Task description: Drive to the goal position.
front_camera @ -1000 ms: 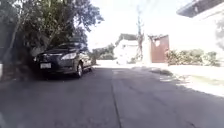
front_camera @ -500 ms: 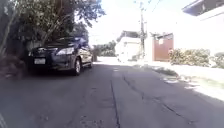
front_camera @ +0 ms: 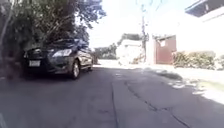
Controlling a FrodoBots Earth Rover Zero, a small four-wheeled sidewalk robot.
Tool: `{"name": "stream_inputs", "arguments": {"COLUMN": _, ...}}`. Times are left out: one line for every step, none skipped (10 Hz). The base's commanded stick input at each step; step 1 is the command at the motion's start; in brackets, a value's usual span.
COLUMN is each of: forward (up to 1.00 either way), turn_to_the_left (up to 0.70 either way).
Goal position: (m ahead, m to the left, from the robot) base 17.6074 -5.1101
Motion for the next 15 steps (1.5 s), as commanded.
{"name": "stream_inputs", "arguments": {"forward": 0.7, "turn_to_the_left": 0.0}}
{"name": "stream_inputs", "arguments": {"forward": 0.7, "turn_to_the_left": 0.0}}
{"name": "stream_inputs", "arguments": {"forward": 0.7, "turn_to_the_left": 0.0}}
{"name": "stream_inputs", "arguments": {"forward": 0.7, "turn_to_the_left": 0.0}}
{"name": "stream_inputs", "arguments": {"forward": 0.7, "turn_to_the_left": 0.0}}
{"name": "stream_inputs", "arguments": {"forward": 0.7, "turn_to_the_left": 0.0}}
{"name": "stream_inputs", "arguments": {"forward": 0.7, "turn_to_the_left": 0.0}}
{"name": "stream_inputs", "arguments": {"forward": 0.7, "turn_to_the_left": 0.0}}
{"name": "stream_inputs", "arguments": {"forward": 0.7, "turn_to_the_left": 0.0}}
{"name": "stream_inputs", "arguments": {"forward": 0.7, "turn_to_the_left": 0.0}}
{"name": "stream_inputs", "arguments": {"forward": 0.7, "turn_to_the_left": 0.0}}
{"name": "stream_inputs", "arguments": {"forward": 0.7, "turn_to_the_left": 0.0}}
{"name": "stream_inputs", "arguments": {"forward": 0.7, "turn_to_the_left": 0.0}}
{"name": "stream_inputs", "arguments": {"forward": 0.7, "turn_to_the_left": 0.0}}
{"name": "stream_inputs", "arguments": {"forward": 0.7, "turn_to_the_left": 0.0}}
